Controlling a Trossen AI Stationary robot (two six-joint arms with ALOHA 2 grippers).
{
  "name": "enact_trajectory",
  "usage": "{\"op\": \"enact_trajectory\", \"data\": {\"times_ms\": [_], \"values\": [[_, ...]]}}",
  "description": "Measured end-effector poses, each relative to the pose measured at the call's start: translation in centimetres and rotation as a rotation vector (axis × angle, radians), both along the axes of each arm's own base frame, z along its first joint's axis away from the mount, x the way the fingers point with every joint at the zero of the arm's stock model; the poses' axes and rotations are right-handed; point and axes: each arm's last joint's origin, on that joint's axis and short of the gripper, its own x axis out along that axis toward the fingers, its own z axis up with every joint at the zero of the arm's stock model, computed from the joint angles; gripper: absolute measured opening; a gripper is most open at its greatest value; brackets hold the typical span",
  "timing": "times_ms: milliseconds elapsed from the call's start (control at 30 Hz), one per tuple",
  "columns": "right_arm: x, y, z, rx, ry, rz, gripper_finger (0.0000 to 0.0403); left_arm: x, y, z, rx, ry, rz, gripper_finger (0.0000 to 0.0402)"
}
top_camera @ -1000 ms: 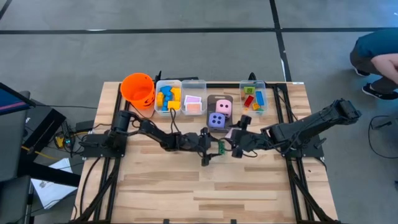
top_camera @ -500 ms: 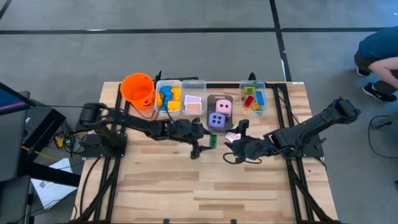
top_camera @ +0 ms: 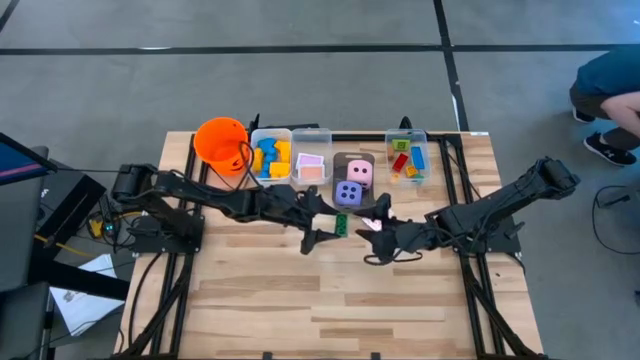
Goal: Pick & Place Toys
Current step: Put the green game piece into the right transparent bin
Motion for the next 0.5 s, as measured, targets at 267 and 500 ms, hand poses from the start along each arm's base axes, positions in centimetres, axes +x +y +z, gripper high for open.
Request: {"op": "enact_trajectory", "data": {"times_ms": [267,500], "values": [[0.5,-0.3,0.8,-0.106,-0.032,0.053,0.0270,0.3,0.0,1.2,-0.057,-0.125,0.011,0.0299],[1.1,-0.5,1.6,-0.152,-0.087,0.129,0.0270,0.3,0.0,1.4,-0.062,-0.143,0.018,0.0299]]}}
